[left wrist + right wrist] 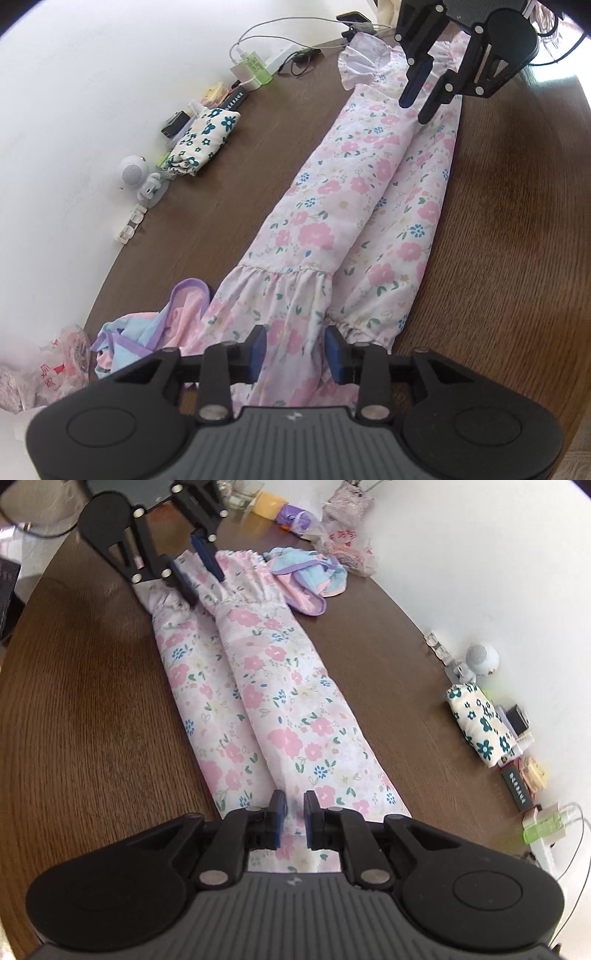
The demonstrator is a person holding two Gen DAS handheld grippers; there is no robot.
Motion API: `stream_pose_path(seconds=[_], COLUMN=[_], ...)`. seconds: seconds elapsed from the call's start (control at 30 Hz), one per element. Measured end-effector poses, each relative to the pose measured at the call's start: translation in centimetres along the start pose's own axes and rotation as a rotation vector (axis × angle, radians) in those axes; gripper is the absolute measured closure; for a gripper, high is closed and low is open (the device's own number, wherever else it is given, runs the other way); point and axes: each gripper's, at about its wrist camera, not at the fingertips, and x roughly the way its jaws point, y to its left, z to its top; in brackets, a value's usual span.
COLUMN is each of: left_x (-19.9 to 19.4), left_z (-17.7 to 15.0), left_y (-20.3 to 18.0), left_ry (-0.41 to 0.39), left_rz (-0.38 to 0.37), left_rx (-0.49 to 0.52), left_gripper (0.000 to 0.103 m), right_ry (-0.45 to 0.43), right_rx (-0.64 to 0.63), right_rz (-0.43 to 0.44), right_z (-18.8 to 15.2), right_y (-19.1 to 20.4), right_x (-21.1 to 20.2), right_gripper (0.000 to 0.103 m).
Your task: Fold clothes
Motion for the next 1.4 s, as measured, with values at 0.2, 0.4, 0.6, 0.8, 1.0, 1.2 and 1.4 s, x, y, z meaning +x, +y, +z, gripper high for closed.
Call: stream_pose_path(seconds=[0.2,0.4,0.6,0.8,1.0,1.2,1.4], left_x=[-2.3,1.1,3.8,4.9,4.4,4.2,2.9], left_z=[1.7,6.6,6.0,4.2,3.0,1.3,2.5], left_y=[2.8,2.8,3.0,2.3,2.4,2.4,2.6], left_ry=[-0.086,-0.11,-0.035,0.025,0.009,-0.001,0.002], left_rz=[-0.046,-0.04,-0.126,-0.168,-0.155,-0.147,-0.11], left_rx=[-0.17,-0.291,-0.331,-0.323,-0.373,-0.436,-0.428], left_gripper=[0.064,0.064,0.064,0.083,0.081,0.081,0.079], right_ry=[-0.07,-0.048,-0.034,0.007,0.028,0.014,-0.009], right_rx=[0.239,0.363,0.422,0.44,0.44,0.492,0.525], right_rz=[0.084,0.113,0.138,0.138,0.131,0.147,0.155], right_z=[0.9,3.6,3.3,2.0,0.7,-0.8,-1.0], right_y=[-3.5,-3.9,-3.6,-4.1,-4.2,-5.0,-6.0], right_x=[-2.1,1.9,3.1,3.5,3.9,3.3,1.8], right_gripper=[0.079,0.079,0.079,0.078,0.076,0.075,0.066])
